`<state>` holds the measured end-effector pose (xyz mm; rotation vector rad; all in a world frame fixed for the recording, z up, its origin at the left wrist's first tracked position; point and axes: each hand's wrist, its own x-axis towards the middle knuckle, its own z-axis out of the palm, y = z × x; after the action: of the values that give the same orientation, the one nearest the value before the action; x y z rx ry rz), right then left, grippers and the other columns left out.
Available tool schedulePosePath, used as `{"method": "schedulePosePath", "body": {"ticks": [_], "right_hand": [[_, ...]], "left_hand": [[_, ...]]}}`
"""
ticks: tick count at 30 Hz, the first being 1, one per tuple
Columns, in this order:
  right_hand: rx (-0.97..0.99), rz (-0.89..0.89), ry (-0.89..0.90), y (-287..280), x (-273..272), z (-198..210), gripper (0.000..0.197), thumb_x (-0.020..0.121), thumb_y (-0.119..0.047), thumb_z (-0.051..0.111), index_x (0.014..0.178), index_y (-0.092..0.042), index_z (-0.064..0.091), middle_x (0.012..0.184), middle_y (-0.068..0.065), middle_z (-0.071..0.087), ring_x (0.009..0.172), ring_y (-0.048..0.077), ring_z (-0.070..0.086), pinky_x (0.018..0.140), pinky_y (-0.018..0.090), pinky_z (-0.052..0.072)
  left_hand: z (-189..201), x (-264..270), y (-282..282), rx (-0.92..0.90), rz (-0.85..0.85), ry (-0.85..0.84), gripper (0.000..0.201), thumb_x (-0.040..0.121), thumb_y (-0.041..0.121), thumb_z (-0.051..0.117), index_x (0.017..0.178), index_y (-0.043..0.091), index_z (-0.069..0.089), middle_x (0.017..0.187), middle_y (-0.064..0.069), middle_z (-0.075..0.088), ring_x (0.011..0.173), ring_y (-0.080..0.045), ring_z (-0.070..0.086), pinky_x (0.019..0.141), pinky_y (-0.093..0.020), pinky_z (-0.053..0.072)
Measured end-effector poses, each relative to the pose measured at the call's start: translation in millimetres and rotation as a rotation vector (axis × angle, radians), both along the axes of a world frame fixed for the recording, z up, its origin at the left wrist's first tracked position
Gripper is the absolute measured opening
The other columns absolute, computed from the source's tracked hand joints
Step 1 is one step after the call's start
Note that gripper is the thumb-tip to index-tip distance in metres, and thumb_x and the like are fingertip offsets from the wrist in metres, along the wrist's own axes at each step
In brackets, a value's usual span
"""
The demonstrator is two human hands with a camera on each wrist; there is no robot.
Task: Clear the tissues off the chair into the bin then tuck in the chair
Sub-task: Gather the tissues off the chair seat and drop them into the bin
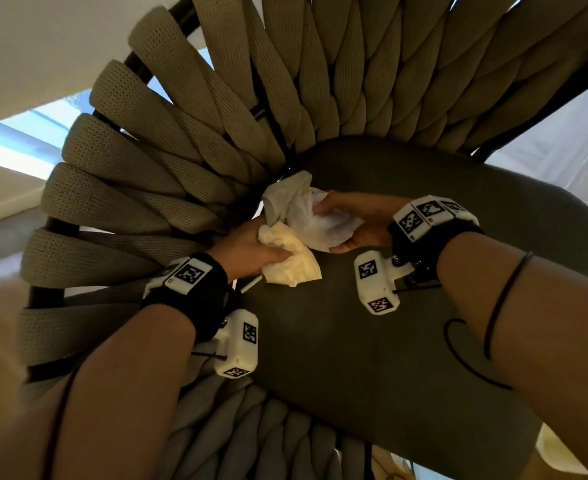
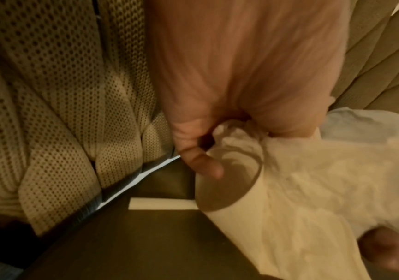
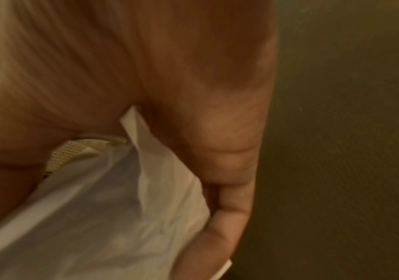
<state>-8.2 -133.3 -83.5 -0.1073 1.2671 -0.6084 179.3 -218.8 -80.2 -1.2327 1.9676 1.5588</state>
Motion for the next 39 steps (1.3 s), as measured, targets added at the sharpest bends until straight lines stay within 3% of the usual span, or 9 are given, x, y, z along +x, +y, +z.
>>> {"method": "schedulePosePath", "body": {"ticks": [3, 6, 9, 12, 23, 27, 31, 35, 39], "right_hand": [[-0.017, -0.071, -0.030, 11, -1, -1, 0.028, 0.091, -0.021, 0.053, 0.119, -0.017, 0.053, 0.102, 0.005, 0.060, 0.091, 0.019, 0.059, 0.075, 0.033, 0.051], [-0.068, -0.083, -0.097, 26, -4, 3, 0.027, 0.093, -0.020, 0.049, 0.119, -0.020, 0.053, 0.106, 0.006, 0.061, 0.095, 0.020, 0.060, 0.084, 0.035, 0.050], [-0.141, -0.049, -0.193, 44, -12, 5, 0.057, 0.070, -0.031, 0.076, 0.121, -0.026, 0.053, 0.121, 0.009, 0.064, 0.104, 0.024, 0.063, 0.084, 0.039, 0.054], [-0.210, -0.063, -0.313, 71, -25, 7, 0.092, 0.035, -0.035, 0.093, 0.117, -0.029, 0.053, 0.105, 0.002, 0.073, 0.094, 0.021, 0.071, 0.074, 0.036, 0.058], [-0.264, -0.571, -0.301, 277, -70, 26, 0.087, 0.036, -0.034, 0.093, 0.112, -0.018, 0.055, 0.089, 0.004, 0.076, 0.082, 0.018, 0.073, 0.066, 0.029, 0.059], [-0.250, -0.927, -0.326, 394, -76, 27, 0.072, 0.033, -0.022, 0.095, 0.097, -0.005, 0.066, 0.077, 0.013, 0.071, 0.058, 0.018, 0.069, 0.046, 0.023, 0.054], [-0.114, -1.174, -0.162, 530, -74, -2, 0.063, 0.027, -0.033, 0.094, 0.084, -0.014, 0.077, 0.081, 0.009, 0.073, 0.069, 0.020, 0.071, 0.059, 0.030, 0.058], [-0.034, -1.308, -0.117, 643, -70, -38, 0.050, 0.041, -0.039, 0.092, 0.076, -0.012, 0.069, 0.062, 0.007, 0.060, 0.053, 0.018, 0.057, 0.050, 0.024, 0.051], [0.228, -1.328, 0.056, 702, -71, -85, 0.084, 0.033, -0.038, 0.094, 0.106, -0.010, 0.064, 0.087, 0.009, 0.069, 0.068, 0.016, 0.066, 0.058, 0.028, 0.052]], "left_hand": [[0, -2, 0, -0.045, -0.073, 0.057, 0.048, 0.080, 0.019, 0.071, 0.125, 0.013, 0.055, 0.120, -0.007, 0.064, 0.111, -0.020, 0.060, 0.098, -0.042, 0.048], [7, -1, 3, -0.029, -0.117, 0.104, 0.054, 0.081, 0.012, 0.071, 0.131, 0.020, 0.050, 0.116, 0.004, 0.063, 0.106, -0.004, 0.059, 0.088, -0.021, 0.047], [20, -9, 13, 0.020, -0.155, 0.168, 0.054, 0.080, 0.011, 0.072, 0.129, 0.022, 0.051, 0.115, 0.009, 0.064, 0.107, 0.002, 0.059, 0.087, -0.012, 0.048], [33, -24, 29, 0.100, -0.196, 0.231, 0.051, 0.078, 0.014, 0.074, 0.124, 0.023, 0.052, 0.115, 0.006, 0.065, 0.108, -0.005, 0.062, 0.091, -0.018, 0.050], [48, -130, 168, 0.231, -0.500, 0.181, 0.046, 0.080, 0.025, 0.072, 0.122, 0.036, 0.055, 0.120, 0.013, 0.064, 0.112, -0.004, 0.059, 0.100, -0.038, 0.048], [35, -175, 259, 0.239, -0.635, 0.095, 0.041, 0.080, 0.021, 0.071, 0.114, 0.040, 0.056, 0.109, 0.013, 0.065, 0.102, -0.002, 0.062, 0.090, -0.032, 0.052], [15, -220, 361, 0.195, -0.755, 0.104, 0.031, 0.080, 0.021, 0.072, 0.106, 0.033, 0.061, 0.096, 0.010, 0.068, 0.089, 0.000, 0.064, 0.079, -0.021, 0.052], [-27, -258, 462, 0.070, -0.872, 0.090, 0.022, 0.074, 0.031, 0.070, 0.094, 0.023, 0.064, 0.089, 0.001, 0.070, 0.084, -0.018, 0.067, 0.079, -0.042, 0.056], [-82, -282, 544, -0.164, -0.920, -0.018, 0.021, 0.081, 0.029, 0.055, 0.099, 0.022, 0.061, 0.091, -0.001, 0.068, 0.085, -0.024, 0.065, 0.076, -0.040, 0.056]]}}
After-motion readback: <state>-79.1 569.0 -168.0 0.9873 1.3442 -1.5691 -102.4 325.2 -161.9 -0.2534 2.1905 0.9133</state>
